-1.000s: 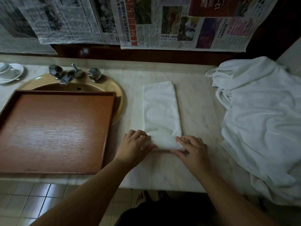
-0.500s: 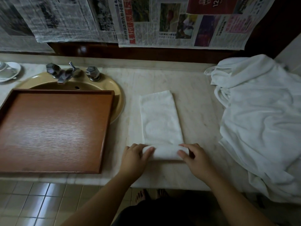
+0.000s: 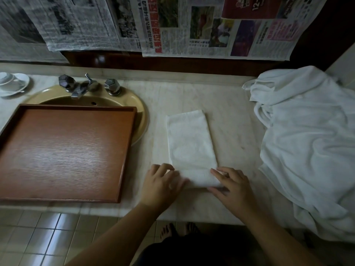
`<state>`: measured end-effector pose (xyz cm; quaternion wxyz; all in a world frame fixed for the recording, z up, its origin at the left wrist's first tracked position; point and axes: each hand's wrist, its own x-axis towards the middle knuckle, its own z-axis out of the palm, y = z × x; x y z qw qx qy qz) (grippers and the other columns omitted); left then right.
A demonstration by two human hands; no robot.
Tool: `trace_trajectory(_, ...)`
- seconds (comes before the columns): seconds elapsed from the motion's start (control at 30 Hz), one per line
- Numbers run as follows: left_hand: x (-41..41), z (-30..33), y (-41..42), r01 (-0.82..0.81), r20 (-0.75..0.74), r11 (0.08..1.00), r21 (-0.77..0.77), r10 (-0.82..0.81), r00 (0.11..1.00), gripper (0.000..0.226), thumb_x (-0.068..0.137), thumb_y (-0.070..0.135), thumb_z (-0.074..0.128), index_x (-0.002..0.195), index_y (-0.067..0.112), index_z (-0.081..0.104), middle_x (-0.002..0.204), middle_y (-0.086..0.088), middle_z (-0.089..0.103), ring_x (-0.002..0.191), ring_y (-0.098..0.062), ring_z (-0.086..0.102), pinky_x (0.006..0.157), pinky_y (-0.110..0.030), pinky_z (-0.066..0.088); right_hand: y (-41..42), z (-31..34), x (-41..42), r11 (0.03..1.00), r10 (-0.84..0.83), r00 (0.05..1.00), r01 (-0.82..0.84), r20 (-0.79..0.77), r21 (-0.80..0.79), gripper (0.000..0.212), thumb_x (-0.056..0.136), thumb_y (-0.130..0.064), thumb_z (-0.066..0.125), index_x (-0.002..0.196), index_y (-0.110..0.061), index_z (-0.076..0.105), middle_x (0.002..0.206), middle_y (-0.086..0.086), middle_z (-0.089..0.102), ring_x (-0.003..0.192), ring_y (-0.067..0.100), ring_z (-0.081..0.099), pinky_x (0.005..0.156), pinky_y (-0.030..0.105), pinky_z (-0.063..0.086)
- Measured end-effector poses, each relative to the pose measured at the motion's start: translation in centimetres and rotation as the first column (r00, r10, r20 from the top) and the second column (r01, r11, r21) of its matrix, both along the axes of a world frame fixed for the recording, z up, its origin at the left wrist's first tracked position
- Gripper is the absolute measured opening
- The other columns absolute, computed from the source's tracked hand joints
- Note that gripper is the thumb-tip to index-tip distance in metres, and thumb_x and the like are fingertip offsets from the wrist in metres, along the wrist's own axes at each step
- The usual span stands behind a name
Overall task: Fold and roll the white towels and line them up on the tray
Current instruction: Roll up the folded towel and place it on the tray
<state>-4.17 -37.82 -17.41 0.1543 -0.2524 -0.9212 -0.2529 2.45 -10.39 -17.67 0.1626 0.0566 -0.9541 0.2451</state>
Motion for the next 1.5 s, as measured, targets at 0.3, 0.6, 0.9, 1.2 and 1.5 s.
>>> trace_trajectory(0.3, -0.1, 0.5, -0.4, -0.165, 0.492, 0.986, -0.005, 0.147, 0.858, 0.065, 0.094, 0.08, 0.038, 0.123, 0.034, 0.073, 0.107, 0.014, 0.063, 0.099, -0.016, 0.048, 0.086, -0.034, 0.045, 0.4, 1.5, -2.6, 0.896, 0.023, 0.888, 0.186, 0.46, -0.403, 0.043, 0.087, -0.057, 0.068, 0.127, -0.042, 0.068, 0.107, -0.01, 0.058, 0.094, 0.006, 0.058, 0.085, 0.015, 0.043)
trace_trajectory(0.6, -2.3, 2.4, 2.4, -0.619, 0.768, 0.765, 0.181, 0.283, 0.575, 0.044, 0.081, 0.072, 0.073, 0.103, 0.036, 0.06, 0.096, 0.011, 0.066, 0.094, -0.012, 0.063, 0.081, -0.041, 0.058, -0.8, 1.6, -6.3, 0.789, -0.203, 0.886, 0.4, 0.416, -0.467, 0.014, 0.087, -0.034, 0.081, 0.096, -0.038, 0.071, 0.1, -0.004, 0.058, 0.087, 0.018, 0.062, 0.075, 0.028, 0.053)
trace_trajectory(0.9, -0.6, -0.3, -0.4, -0.048, 0.251, 0.998, -0.043, 0.058, 0.966, 0.056, 0.091, 0.063, 0.061, 0.136, 0.03, 0.068, 0.133, 0.005, 0.063, 0.107, -0.02, 0.055, 0.087, -0.037, 0.054, 2.1, -0.1, -2.1, 0.995, 0.027, 0.995, -0.018, 0.094, -0.094, 0.06, 0.077, -0.039, 0.086, 0.134, -0.03, 0.069, 0.129, -0.01, 0.062, 0.108, 0.01, 0.056, 0.093, 0.034, 0.052)
trace_trajectory(1.2, -4.3, 3.7, 1.9, -0.445, 0.834, 0.88, 0.17, 0.113, 0.541, 0.05, 0.075, 0.073, 0.078, 0.099, 0.029, 0.077, 0.088, 0.01, 0.072, 0.088, -0.009, 0.067, 0.077, -0.03, 0.056, 2.7, 1.4, -6.8, 0.914, 0.045, 0.866, 0.165, 0.498, -0.37, 0.04, 0.094, -0.036, 0.072, 0.133, -0.031, 0.068, 0.103, -0.002, 0.055, 0.091, 0.008, 0.06, 0.085, 0.017, 0.043)
trace_trajectory(1.5, -6.7, 4.4, 4.3, -0.601, 0.764, 0.794, 0.089, 0.332, 0.552, 0.057, 0.08, 0.069, 0.076, 0.124, 0.039, 0.056, 0.107, 0.007, 0.063, 0.098, -0.015, 0.063, 0.085, -0.039, 0.058, 2.0, 2.7, -10.4, 0.864, -0.117, 0.865, 0.331, 0.488, -0.38, 0.023, 0.086, -0.045, 0.08, 0.101, -0.034, 0.065, 0.107, 0.001, 0.056, 0.088, 0.015, 0.061, 0.074, 0.028, 0.051)
